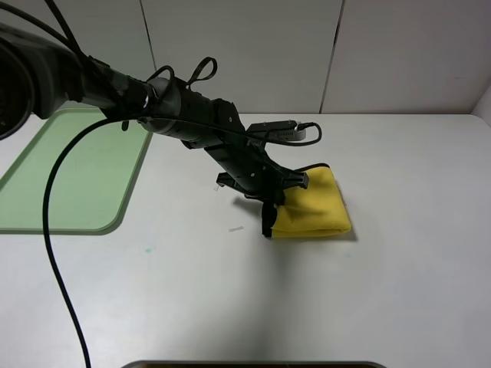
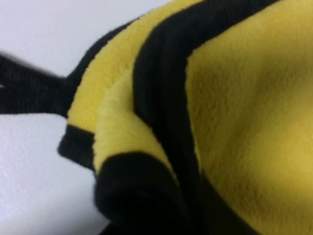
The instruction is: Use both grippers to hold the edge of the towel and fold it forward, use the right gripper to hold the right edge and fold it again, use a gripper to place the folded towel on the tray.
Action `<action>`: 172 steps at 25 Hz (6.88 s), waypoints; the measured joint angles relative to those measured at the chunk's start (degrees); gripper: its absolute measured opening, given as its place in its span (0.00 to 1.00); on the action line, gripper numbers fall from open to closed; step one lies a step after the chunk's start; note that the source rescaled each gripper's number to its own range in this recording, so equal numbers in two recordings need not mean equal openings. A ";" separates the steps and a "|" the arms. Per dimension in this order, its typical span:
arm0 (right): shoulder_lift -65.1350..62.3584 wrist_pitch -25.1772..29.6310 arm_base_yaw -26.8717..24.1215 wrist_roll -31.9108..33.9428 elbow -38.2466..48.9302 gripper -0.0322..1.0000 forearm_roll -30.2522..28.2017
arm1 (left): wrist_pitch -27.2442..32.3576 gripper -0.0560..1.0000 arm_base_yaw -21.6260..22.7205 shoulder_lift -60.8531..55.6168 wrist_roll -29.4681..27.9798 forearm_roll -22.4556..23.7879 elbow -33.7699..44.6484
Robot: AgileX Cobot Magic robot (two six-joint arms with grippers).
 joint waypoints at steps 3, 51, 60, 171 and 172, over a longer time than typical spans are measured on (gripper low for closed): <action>0.00 0.00 0.00 0.00 0.00 1.00 0.00 | 0.00 0.11 0.00 0.00 0.00 0.00 0.00; 0.00 0.00 0.00 0.00 0.00 1.00 0.00 | 24.35 0.11 25.98 -13.29 -4.96 36.04 0.01; 0.00 0.00 0.00 0.00 0.00 1.00 0.00 | 26.25 0.11 34.83 -13.29 -5.54 40.57 0.01; 0.00 0.00 0.00 0.00 0.00 1.00 0.05 | 42.10 1.00 29.04 -103.27 -4.48 30.58 55.45; 0.00 0.00 0.00 0.00 0.00 1.00 0.05 | 42.15 1.00 29.04 -105.31 -4.48 30.58 55.85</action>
